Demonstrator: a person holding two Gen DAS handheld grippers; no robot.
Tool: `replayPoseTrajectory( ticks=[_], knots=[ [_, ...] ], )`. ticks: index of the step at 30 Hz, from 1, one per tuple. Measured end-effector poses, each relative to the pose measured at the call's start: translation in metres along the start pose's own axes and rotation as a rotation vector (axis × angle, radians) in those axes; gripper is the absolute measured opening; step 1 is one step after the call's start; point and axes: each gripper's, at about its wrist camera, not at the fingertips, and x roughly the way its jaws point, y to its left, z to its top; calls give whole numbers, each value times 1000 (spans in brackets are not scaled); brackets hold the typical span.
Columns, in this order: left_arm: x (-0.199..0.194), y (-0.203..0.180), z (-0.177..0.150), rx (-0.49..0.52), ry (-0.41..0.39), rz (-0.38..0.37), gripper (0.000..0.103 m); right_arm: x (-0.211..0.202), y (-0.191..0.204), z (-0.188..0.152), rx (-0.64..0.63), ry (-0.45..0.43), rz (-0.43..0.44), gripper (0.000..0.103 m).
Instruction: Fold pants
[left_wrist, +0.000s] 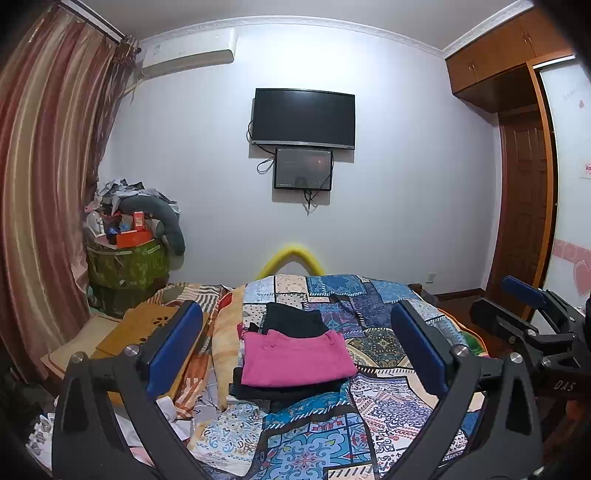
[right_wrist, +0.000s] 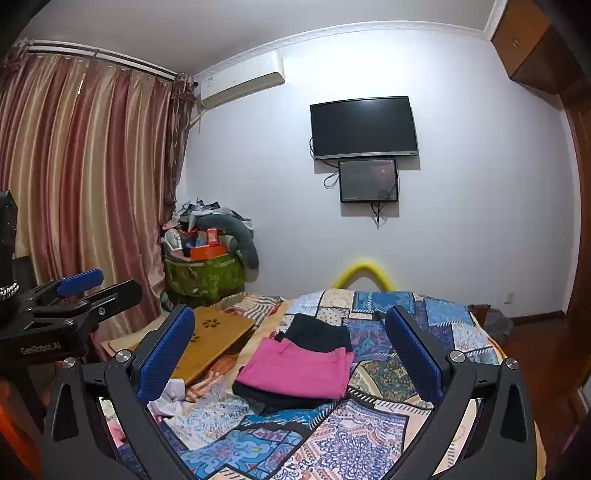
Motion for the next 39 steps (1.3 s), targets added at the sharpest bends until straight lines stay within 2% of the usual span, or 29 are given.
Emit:
replayPoseTrajectory(
  ticks=[15,21,39],
  knots=[
    [4,0,-3,6,9,-24,103,-4,-3,3,19,6,-8,102],
    [8,3,-3,-15,29,-50,103,-4,-2,4,17,5,-10,102],
    [20,2,-5,-20,67,-67,103,-1,-4,3,25,28,-13,102]
  ],
)
